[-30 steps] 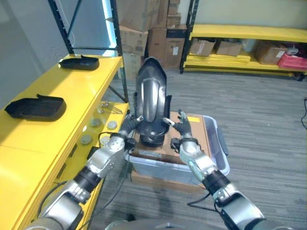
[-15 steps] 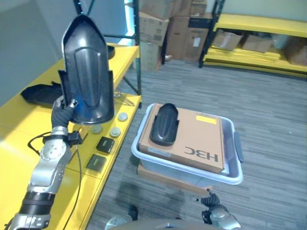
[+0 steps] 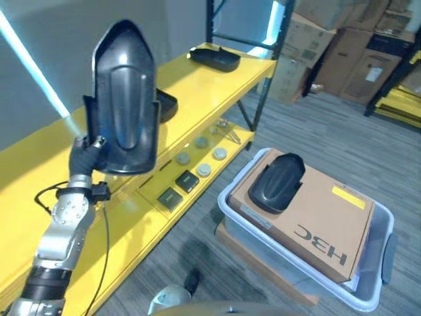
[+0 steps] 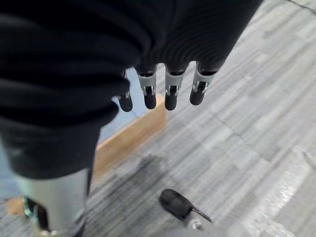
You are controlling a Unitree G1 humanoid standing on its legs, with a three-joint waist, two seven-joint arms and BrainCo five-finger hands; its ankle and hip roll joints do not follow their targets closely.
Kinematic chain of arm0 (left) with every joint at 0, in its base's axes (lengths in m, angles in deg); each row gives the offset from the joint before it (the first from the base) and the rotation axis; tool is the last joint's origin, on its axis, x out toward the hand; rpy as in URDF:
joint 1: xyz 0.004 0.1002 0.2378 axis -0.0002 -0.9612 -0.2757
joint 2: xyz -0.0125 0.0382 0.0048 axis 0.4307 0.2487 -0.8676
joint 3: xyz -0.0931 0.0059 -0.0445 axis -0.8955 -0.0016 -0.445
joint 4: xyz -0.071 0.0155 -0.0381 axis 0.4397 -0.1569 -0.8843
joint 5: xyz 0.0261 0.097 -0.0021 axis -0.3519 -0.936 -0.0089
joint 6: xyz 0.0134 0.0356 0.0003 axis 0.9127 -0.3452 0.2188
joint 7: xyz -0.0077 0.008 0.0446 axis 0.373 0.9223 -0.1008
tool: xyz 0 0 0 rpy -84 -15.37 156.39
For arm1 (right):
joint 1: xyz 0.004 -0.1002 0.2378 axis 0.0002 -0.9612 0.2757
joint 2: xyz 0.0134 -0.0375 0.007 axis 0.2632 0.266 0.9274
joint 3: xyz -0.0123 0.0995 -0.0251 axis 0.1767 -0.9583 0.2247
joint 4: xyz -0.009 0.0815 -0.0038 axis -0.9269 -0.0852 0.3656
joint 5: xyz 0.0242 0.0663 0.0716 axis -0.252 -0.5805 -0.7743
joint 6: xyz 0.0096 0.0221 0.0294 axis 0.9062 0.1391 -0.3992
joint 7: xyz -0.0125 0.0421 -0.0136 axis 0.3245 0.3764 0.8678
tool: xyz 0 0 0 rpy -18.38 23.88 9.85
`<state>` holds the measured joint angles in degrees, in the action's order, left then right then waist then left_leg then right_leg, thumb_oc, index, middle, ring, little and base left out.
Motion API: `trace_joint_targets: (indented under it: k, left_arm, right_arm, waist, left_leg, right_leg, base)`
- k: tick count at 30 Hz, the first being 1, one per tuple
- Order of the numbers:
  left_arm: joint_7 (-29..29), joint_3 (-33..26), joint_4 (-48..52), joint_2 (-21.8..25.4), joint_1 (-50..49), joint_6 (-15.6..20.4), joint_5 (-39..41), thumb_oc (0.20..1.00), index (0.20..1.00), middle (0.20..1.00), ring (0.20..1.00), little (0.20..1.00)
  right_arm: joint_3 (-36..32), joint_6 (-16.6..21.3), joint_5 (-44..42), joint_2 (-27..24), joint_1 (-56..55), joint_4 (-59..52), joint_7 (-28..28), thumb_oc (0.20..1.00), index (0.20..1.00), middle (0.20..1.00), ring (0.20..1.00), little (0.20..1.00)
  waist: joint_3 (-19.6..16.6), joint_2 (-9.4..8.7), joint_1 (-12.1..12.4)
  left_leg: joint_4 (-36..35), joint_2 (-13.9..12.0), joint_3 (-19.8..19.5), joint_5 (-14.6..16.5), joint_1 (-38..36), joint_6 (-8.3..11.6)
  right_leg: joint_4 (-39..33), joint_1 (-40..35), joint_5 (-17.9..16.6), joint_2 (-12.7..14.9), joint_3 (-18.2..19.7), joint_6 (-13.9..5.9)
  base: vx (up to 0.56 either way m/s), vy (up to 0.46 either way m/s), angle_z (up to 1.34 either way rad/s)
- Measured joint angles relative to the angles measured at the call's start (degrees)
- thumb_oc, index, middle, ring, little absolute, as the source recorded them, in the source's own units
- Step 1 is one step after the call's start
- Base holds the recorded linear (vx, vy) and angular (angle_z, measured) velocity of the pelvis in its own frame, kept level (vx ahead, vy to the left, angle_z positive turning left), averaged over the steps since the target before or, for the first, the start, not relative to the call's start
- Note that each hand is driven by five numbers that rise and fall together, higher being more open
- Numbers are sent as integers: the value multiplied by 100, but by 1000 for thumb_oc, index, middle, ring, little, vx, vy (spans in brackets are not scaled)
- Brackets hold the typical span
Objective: Move parts from the plastic box to the shelf.
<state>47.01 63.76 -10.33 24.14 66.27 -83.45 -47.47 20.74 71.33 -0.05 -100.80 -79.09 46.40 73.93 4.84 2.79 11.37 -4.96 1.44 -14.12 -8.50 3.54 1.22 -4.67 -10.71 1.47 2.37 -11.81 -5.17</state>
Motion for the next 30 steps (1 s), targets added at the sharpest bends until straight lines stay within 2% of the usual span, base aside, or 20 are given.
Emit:
trace_joint_targets:
  k: [1, 3, 5, 6, 7, 9, 10, 11, 13, 15, 18, 20, 21, 22, 23, 25, 26, 27, 28, 30]
  left_arm:
    - [11, -29, 24, -44, -70, 51, -6, 200, 200, 200, 200, 200]
    - [44, -58, 190, -64, -201, 52, 2, 200, 200, 200, 200, 200]
    - [144, -45, 163, -191, -202, 50, 4, 200, 200, 200, 200, 200]
    - [187, -28, 144, -370, -208, 50, 7, 200, 200, 200, 200, 200]
    - [213, 1, 144, -489, -200, 65, 8, 200, 200, 200, 200, 200]
    - [241, 97, 163, -591, -206, 230, 0, 200, 200, 200, 200, 200]
    - [233, 56, 174, -498, -213, 288, -51, 200, 200, 200, 200, 200]
    - [203, 36, 169, -481, -276, 288, -61, 200, 200, 200, 200, 200]
    - [86, 27, 157, -493, -443, 288, -66, 200, 200, 200, 200, 200]
    - [38, 31, 116, -479, -449, 290, -65, 200, 200, 200, 200, 200]
    - [77, -81, 3, -275, -455, 290, -65, 200, 200, 200, 200, 200]
    - [137, -173, -69, -178, -455, 289, -61, 200, 200, 200, 200, 200]
    - [165, -177, -70, -143, -432, 289, -52, 200, 200, 200, 200, 200]
    - [216, -163, -121, -141, -354, 289, -48, 200, 200, 200, 200, 200]
    - [299, -87, -280, -86, -153, 295, -49, 200, 200, 200, 200, 200]
    - [296, 22, -440, 50, 31, 330, -44, 200, 200, 200, 200, 200]
    - [277, 76, -460, 104, 58, 351, -40, 200, 200, 200, 200, 200]
    - [228, 170, -469, 148, 59, 370, -38, 200, 200, 200, 200, 200]
    - [220, 257, -468, 188, 74, 370, -36, 200, 200, 200, 200, 200]
    - [243, 439, -504, 202, 180, 369, -39, 200, 200, 200, 200, 200]
  right_arm:
    - [98, -7, 110, -39, -3, 0, 5, 1000, 1000, 1000, 1000, 1000]
    - [99, -34, 211, -43, -108, -127, 14, 1000, 1000, 1000, 1000, 1000]
    - [7, -26, 196, -47, -304, -152, -3, 1000, 1000, 1000, 1000, 1000]
    - [-5, -25, 186, -71, -441, -119, -11, 1000, 1000, 1000, 1000, 1000]
    - [-10, -22, 170, -151, -560, -87, -14, 1000, 1000, 1000, 1000, 1000]
    - [-220, -6, 139, -92, -525, 17, -17, 1000, 1000, 1000, 1000, 1000]
    - [-279, 5, 178, -48, -360, 32, -15, 1000, 1000, 1000, 1000, 1000]
    - [-315, 32, 208, -41, -294, 25, -18, 1000, 1000, 1000, 1000, 1000]
    - [-168, 48, 236, -89, -207, 32, -12, 1000, 1000, 1000, 1000, 1000]
    - [-137, 48, 395, -55, -143, 43, -8, 1000, 1000, 1000, 1000, 1000]
    - [-118, 111, 410, 18, 98, 238, -1, 1000, 1000, 1000, 1000, 1000]
    - [-120, 159, 402, 38, 112, 234, -3, 1000, 1000, 1000, 1000, 1000]
    - [-150, 173, 363, 48, 119, 248, -12, 1000, 1000, 1000, 1000, 1000]
    - [-157, 209, 314, 39, 109, 290, -23, 1000, 1000, 1000, 1000, 1000]
    - [-311, 390, 115, -22, 107, 392, -63, 1000, 1000, 1000, 1000, 1000]
    - [-366, 503, 57, 5, 127, 397, -54, 1000, 1000, 1000, 1000, 1000]
    - [-406, 564, -55, 3, 185, 391, -38, 1000, 1000, 1000, 1000, 1000]
    - [-580, 646, -107, -18, 227, 322, -8, 1000, 1000, 1000, 1000, 1000]
    - [-627, 677, -141, -37, 256, 255, -11, 1000, 1000, 1000, 1000, 1000]
    - [-667, 737, -149, -39, 226, 222, 8, 1000, 1000, 1000, 1000, 1000]
  waist:
    - [3, -12, -1]
    - [79, -199, 84]
    - [177, -310, -8]
    - [209, -256, -61]
    - [184, -127, -114]
    - [273, 10, -193]
    - [377, -90, -258]
    - [393, -128, -172]
    - [301, -42, -28]
    - [230, -64, -106]
    - [204, -172, 16]
    - [192, -201, 19]
    - [197, -205, -1]
    - [202, -137, -38]
    - [278, 14, -160]
    - [320, -79, -291]
    - [375, -173, -366]
    - [393, -171, -425]
    - [441, -44, -551]
    - [483, -36, -706]
  left_leg:
    - [0, -36, 0, 35, 57, 41]
    - [0, -96, 423, 761, 369, 90]
    - [201, -173, 1550, 739, 483, -198]
    - [371, -244, 2294, 871, 482, -242]
    - [355, -313, 2688, 969, 448, -220]
    - [162, -295, 3047, 1011, 436, -238]
    - [286, -231, 3219, 900, 559, 64]
    - [625, -237, 3154, 744, 653, -118]
    - [917, -319, 3081, 739, 448, -71]
    - [591, -79, 3090, 421, 254, -179]
    - [466, 228, 2963, 366, 142, -351]
    - [470, 304, 2902, 403, 120, -449]
    - [493, 341, 2845, 461, 116, -537]
    - [466, 384, 2773, 435, 71, -664]
    - [476, 426, 2492, 463, -115, -873]
    - [448, 646, 2366, 554, -234, -997]
    - [461, 733, 2328, 577, -289, -1055]
    - [516, 721, 2195, 585, -254, -1019]
    - [568, 627, 2112, 544, -179, -1007]
    - [549, 594, 2043, 635, -173, -803]
  right_leg:
    - [-6, 6, 9, -30, -91, 59]
    - [4, 50, -49, 23, -814, 204]
    - [56, -40, -3, 257, -1396, 224]
    - [211, -120, 106, 321, -1680, 213]
    - [370, -164, 267, 269, -1855, 163]
    - [751, -100, 412, 368, -1995, 181]
    - [768, -3, 699, 607, -1849, 98]
    - [864, 37, 729, 709, -1814, 58]
    - [950, 28, 829, 711, -1554, -106]
    - [962, -39, 875, 823, -1266, -184]
    - [915, -71, 788, 1015, -1192, -127]
    - [1087, -57, 760, 1093, -1201, -177]
    - [1283, -18, 671, 1143, -1189, -317]
    - [1805, 118, 671, 1208, -1154, -349]
    - [4037, 1028, 573, 1615, -713, -443]
    - [5391, 1830, 515, 1811, -63, -501]
    - [5808, 2413, 533, 1671, 359, -500]
    - [5688, 2721, 664, 1397, 576, -378]
    - [4969, 2690, 748, 1142, 562, -294]
    - [3654, 2736, 652, 1012, 452, -248]
  base:
    - [-41, -36, 98]
    - [-54, 0, 141]
    - [-19, 54, 150]
    - [21, 92, 171]
    - [53, 128, 170]
    - [100, 165, 165]
    - [148, 160, 110]
    - [158, 162, 26]
    - [122, 120, -36]
    - [181, 165, 8]
    - [228, 203, -8]
    - [201, 246, 17]
    - [170, 277, 31]
    - [201, 295, 59]
    - [146, 206, 73]
    - [147, -32, 63]
    - [126, -193, 37]
    - [157, -328, 53]
    - [230, -338, 74]
    - [276, -376, 88]
